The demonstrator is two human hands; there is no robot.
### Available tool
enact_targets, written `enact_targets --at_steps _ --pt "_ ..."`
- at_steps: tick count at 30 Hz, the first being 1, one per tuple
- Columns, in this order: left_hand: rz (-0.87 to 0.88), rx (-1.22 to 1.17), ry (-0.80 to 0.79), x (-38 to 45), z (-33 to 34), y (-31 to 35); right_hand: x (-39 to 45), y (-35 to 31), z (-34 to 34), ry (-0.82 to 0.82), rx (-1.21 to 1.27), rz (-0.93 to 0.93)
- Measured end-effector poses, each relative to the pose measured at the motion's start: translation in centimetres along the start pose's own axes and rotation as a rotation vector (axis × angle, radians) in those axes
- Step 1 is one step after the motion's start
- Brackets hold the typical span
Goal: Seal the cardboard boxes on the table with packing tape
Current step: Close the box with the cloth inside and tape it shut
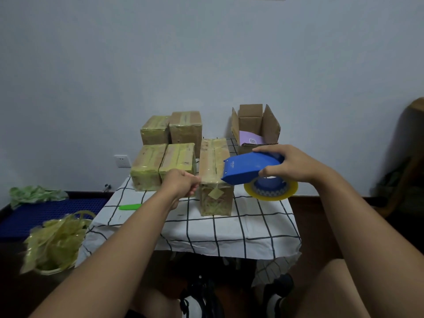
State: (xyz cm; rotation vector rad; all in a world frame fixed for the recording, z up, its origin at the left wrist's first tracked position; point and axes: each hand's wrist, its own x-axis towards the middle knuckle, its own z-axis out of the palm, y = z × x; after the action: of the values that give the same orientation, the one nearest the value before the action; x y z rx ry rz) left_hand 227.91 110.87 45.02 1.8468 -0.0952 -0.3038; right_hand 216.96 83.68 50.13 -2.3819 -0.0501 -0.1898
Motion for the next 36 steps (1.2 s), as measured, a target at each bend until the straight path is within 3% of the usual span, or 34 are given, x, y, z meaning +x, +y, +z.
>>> enact_targets --at_steps 20,29,31,33,35,36 --pt "-0.088 -0.002 -0.04 1.1 0.6 -0.4 1.1 0.8 0.8 -0.06 -0.036 0.047" --pt "-0.264 0.018 -0.112 0.6 -0.3 -1.0 0.7 2.1 1.8 -0.051 0.056 0.07" --pt "-0.059 0.182 -0.004 0.7 0.2 -1.5 0.6 2.2 2.0 -0.046 0.069 0.071" --pt "0.359 0.44 0.171 0.1 0.8 -2.2 0.4 2.2 2.1 -0.039 0.082 0.069" --pt "0.759 0.649 0.162 -0.7 1.4 -3.2 0.3 2.3 2.2 -0.032 0.088 0.069" --pt "0.863 0.768 0.109 -0.8 1.7 -3.7 0.2 2.4 2.2 -0.027 0.094 0.073"
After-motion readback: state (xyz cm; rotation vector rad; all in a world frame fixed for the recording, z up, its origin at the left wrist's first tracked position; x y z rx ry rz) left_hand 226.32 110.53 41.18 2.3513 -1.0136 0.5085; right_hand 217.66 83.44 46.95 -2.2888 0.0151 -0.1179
